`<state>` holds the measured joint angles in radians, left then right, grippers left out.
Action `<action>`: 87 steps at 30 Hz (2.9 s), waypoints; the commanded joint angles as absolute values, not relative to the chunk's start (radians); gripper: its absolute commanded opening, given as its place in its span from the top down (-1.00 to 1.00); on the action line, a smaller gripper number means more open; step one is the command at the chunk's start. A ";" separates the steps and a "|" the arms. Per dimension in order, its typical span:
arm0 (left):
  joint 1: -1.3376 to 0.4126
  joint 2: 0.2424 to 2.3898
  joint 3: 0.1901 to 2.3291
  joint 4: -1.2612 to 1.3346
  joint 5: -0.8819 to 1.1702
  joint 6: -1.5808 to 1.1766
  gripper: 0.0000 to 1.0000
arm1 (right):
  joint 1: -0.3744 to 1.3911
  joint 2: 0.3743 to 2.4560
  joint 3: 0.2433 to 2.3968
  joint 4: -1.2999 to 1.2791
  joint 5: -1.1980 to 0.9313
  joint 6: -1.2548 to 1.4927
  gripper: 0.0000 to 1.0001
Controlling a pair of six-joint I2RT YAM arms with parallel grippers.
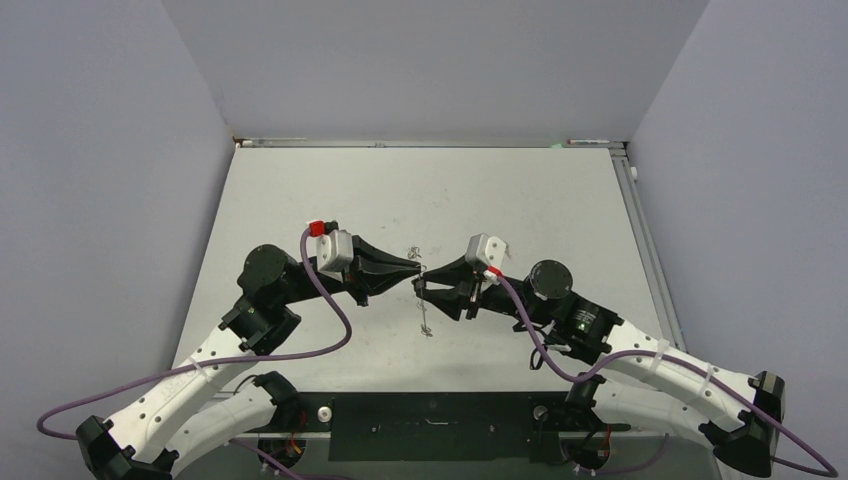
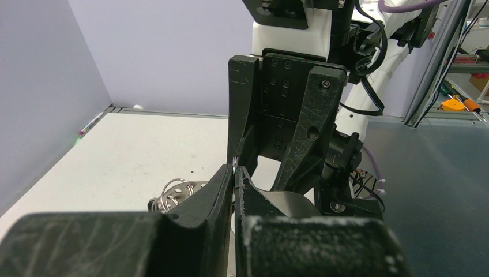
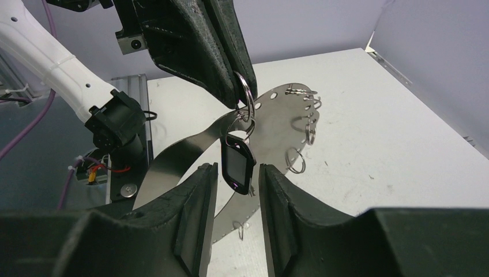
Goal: Put the keys on the keyring
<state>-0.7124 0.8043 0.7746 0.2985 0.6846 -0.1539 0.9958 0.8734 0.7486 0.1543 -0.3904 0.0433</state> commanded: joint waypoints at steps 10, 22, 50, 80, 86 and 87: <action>-0.709 0.790 0.776 0.383 0.677 -0.172 1.00 | 1.000 0.926 0.742 0.284 -0.424 0.063 0.36; -0.707 0.788 0.774 0.385 0.674 -0.174 1.00 | 0.999 0.934 0.743 0.265 -0.419 0.062 0.89; -0.707 0.817 0.792 0.347 0.699 -0.153 1.00 | 1.000 0.872 0.958 -0.110 -0.284 -0.102 0.89; -0.728 0.908 0.839 0.179 0.689 -0.050 0.81 | 1.000 0.969 1.189 -0.424 -0.247 -0.229 0.89; -0.729 0.907 0.851 0.114 0.647 -0.006 -0.44 | 1.001 1.013 1.282 -0.576 -0.168 -0.274 0.89; -0.727 0.901 0.848 0.114 0.638 -0.005 -0.48 | 0.999 1.015 1.293 -0.591 -0.165 -0.278 0.90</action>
